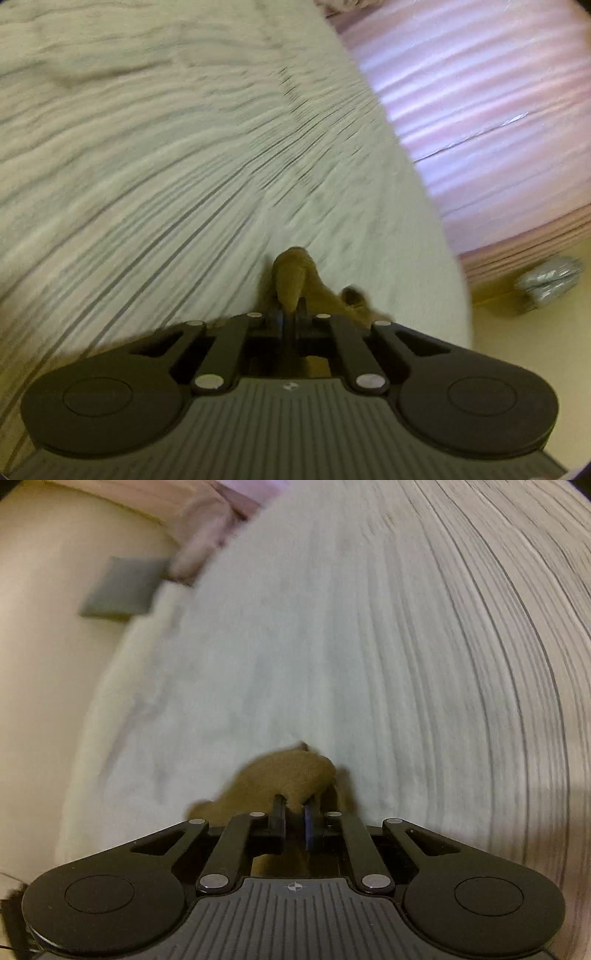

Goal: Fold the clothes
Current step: 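Pinch the folded shirt with both grippers and lift it off the bed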

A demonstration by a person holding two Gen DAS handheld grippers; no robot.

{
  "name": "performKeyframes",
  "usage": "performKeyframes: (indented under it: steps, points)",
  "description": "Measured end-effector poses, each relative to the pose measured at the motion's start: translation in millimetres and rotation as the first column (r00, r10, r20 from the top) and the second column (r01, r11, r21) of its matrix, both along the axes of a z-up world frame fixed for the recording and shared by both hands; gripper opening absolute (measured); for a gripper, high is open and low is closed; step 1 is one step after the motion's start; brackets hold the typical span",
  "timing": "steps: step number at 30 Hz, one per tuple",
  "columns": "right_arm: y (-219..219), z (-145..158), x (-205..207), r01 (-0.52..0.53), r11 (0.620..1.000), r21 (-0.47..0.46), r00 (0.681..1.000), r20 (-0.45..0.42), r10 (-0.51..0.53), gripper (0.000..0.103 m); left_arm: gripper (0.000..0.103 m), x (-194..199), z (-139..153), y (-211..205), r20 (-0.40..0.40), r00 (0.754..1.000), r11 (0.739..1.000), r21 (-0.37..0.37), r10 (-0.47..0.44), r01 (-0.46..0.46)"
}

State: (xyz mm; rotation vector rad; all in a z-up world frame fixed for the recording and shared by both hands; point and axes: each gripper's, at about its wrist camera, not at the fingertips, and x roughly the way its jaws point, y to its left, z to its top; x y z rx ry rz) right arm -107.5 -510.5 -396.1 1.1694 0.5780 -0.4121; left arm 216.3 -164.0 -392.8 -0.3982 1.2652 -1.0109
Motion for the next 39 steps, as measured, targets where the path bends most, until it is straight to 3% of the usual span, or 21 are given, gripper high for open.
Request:
performKeyframes:
  steps: [1, 2, 4, 6, 9, 10, 13, 16, 17, 18, 19, 20, 24, 28, 31, 33, 34, 35, 39]
  points:
    - [1, -3, 0, 0.006, 1.000, 0.009, 1.000, -0.007, -0.006, 0.013, 0.006, -1, 1, 1, 0.008, 1.000, 1.000, 0.009, 0.004, -0.004]
    - [2, -1, -2, 0.019, 1.000, 0.022, 1.000, -0.004, -0.019, 0.039, 0.009, -3, 1, 1, 0.015, 1.000, 1.000, 0.019, 0.007, -0.007]
    - [5, 8, -14, 0.046, 0.999, 0.022, 0.999, 0.011, -0.046, 0.066, 0.017, -3, 4, 6, -0.014, 0.999, 0.999, 0.014, 0.033, -0.033]
    - [9, 19, -30, 0.062, 0.998, 0.018, 0.997, 0.039, -0.062, 0.066, 0.024, -4, 7, 17, -0.045, 0.998, 0.998, 0.015, 0.053, -0.053]
    - [26, 29, -57, 0.000, 0.997, 0.072, 0.998, 0.066, -0.005, 0.065, 0.031, -18, 17, 44, -0.069, 0.994, 0.996, 0.042, 0.081, -0.079]
    - [34, 32, -64, -0.027, 0.997, 0.074, 0.998, 0.063, 0.023, 0.065, 0.034, -22, 20, 54, -0.077, 0.993, 0.995, 0.051, 0.091, -0.087]
    - [57, 33, -80, -0.093, 0.992, 0.085, 0.995, 0.053, 0.089, 0.047, 0.034, -43, 26, 80, -0.100, 0.987, 0.990, 0.067, 0.129, -0.122]
    - [68, 28, -79, -0.109, 0.990, 0.087, 0.993, 0.050, 0.105, 0.044, 0.031, -56, 25, 84, -0.106, 0.984, 0.989, 0.068, 0.141, -0.134]
    - [71, 29, -78, -0.112, 0.991, 0.079, 0.993, 0.056, 0.107, 0.030, 0.030, -58, 23, 81, -0.105, 0.984, 0.988, 0.069, 0.144, -0.137]
    - [72, 30, -77, -0.117, 0.991, 0.065, 0.992, 0.054, 0.113, 0.016, 0.027, -60, 21, 77, -0.100, 0.986, 0.990, 0.063, 0.136, -0.130]
    - [73, 30, -72, -0.119, 0.991, 0.053, 0.992, 0.050, 0.117, 0.011, 0.012, -64, 24, 78, -0.083, 0.989, 0.991, 0.063, 0.122, -0.117]
    - [70, 28, -63, -0.116, 0.992, 0.048, 0.992, 0.046, 0.114, 0.007, 0.008, -68, 26, 78, -0.065, 0.992, 0.993, 0.063, 0.109, -0.104]
    - [72, 40, -72, -0.079, 0.996, -0.034, 0.996, 0.029, 0.080, 0.000, 0.006, -72, 34, 74, 0.030, 0.996, 0.994, 0.054, 0.088, -0.090]
    - [67, 19, -66, -0.056, 0.998, 0.003, 0.993, -0.108, 0.056, 0.000, 0.007, -76, 22, 70, 0.065, 0.996, 0.989, 0.131, 0.062, -0.070]
    - [64, 29, -70, -0.044, 0.999, 0.018, 0.997, -0.057, 0.045, 0.000, 0.014, -76, 33, 75, 0.075, 0.994, 0.989, 0.119, 0.083, -0.092]
    - [61, 40, -74, -0.022, 1.000, 0.010, 0.999, -0.033, 0.022, 0.016, 0.016, -76, 42, 79, 0.081, 0.992, 0.988, 0.110, 0.098, -0.107]
    - [60, 45, -75, -0.013, 1.000, -0.004, 1.000, -0.027, 0.013, 0.053, 0.022, -74, 46, 82, 0.083, 0.991, 0.988, 0.106, 0.107, -0.116]
    - [60, 49, -76, -0.005, 1.000, -0.014, 1.000, -0.017, 0.004, 0.075, 0.029, -72, 50, 83, 0.090, 0.989, 0.986, 0.106, 0.117, -0.127]
    - [58, 46, -58, -0.007, 1.000, -0.001, 1.000, 0.018, 0.007, 0.069, 0.031, -58, 52, 70, 0.104, 0.989, 0.988, 0.101, 0.110, -0.120]
